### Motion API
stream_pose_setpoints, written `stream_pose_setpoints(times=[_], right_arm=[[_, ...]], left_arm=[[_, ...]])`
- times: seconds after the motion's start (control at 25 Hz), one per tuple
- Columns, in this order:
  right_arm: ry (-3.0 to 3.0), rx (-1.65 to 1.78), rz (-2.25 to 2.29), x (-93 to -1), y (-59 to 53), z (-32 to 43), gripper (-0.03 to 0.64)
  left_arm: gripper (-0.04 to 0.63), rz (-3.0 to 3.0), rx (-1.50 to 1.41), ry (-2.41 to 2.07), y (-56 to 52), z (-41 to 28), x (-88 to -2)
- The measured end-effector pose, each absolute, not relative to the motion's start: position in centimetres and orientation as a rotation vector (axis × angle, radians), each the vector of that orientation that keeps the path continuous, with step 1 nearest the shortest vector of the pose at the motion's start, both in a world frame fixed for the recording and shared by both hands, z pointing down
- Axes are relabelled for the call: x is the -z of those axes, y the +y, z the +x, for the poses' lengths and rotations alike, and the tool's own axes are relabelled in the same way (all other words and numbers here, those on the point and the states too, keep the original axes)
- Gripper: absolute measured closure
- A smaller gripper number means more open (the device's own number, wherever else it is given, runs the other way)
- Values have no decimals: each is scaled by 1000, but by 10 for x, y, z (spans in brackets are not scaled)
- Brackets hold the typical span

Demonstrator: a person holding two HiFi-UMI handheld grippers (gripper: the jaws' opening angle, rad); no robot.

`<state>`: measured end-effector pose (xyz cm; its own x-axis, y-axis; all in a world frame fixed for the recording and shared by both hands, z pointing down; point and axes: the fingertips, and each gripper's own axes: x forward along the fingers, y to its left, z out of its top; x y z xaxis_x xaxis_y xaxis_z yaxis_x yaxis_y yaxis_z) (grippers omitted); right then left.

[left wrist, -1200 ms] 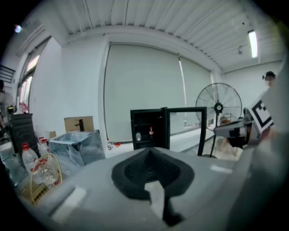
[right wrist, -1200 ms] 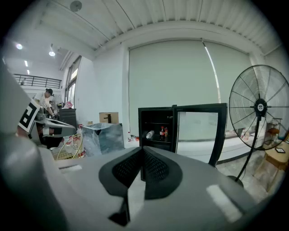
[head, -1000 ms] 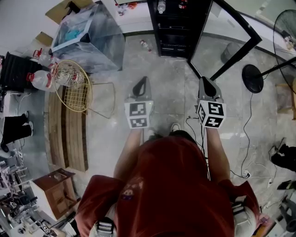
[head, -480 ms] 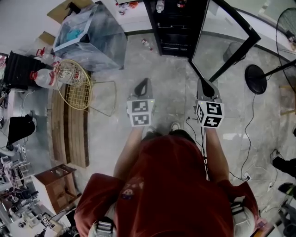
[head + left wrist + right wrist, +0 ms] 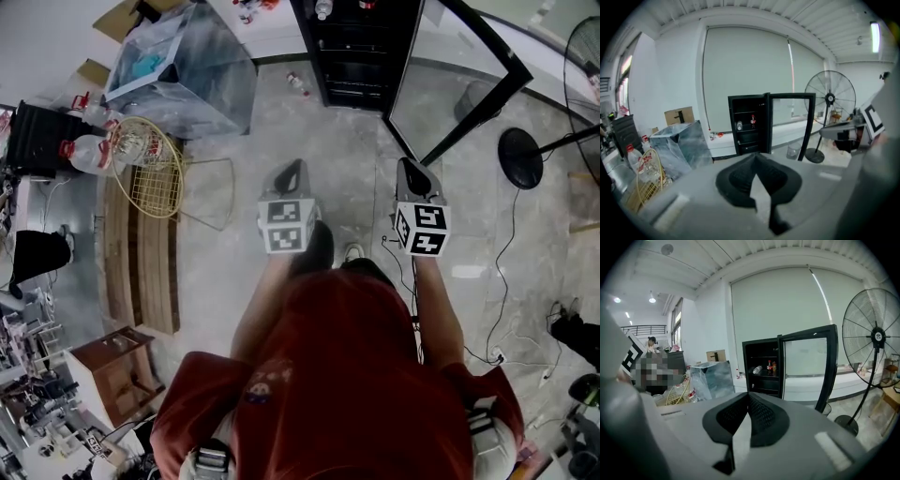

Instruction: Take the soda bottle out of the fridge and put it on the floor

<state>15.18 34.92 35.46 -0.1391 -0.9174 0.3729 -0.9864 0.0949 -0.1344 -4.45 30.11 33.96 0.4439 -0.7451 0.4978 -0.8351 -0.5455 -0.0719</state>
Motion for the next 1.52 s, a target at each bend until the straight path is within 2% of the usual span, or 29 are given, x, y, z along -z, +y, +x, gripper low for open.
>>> stream_pose_setpoints(times=[0.52,1.52], right_arm=[[-2090,-490,1928,-359,274,143,615],[-1950,-437,2017,-328,24,92,615]], left_arm=[[595,2557,-656,-1308,215,-42,-347],[595,2625,-558,-1171,-54,-93,-328]])
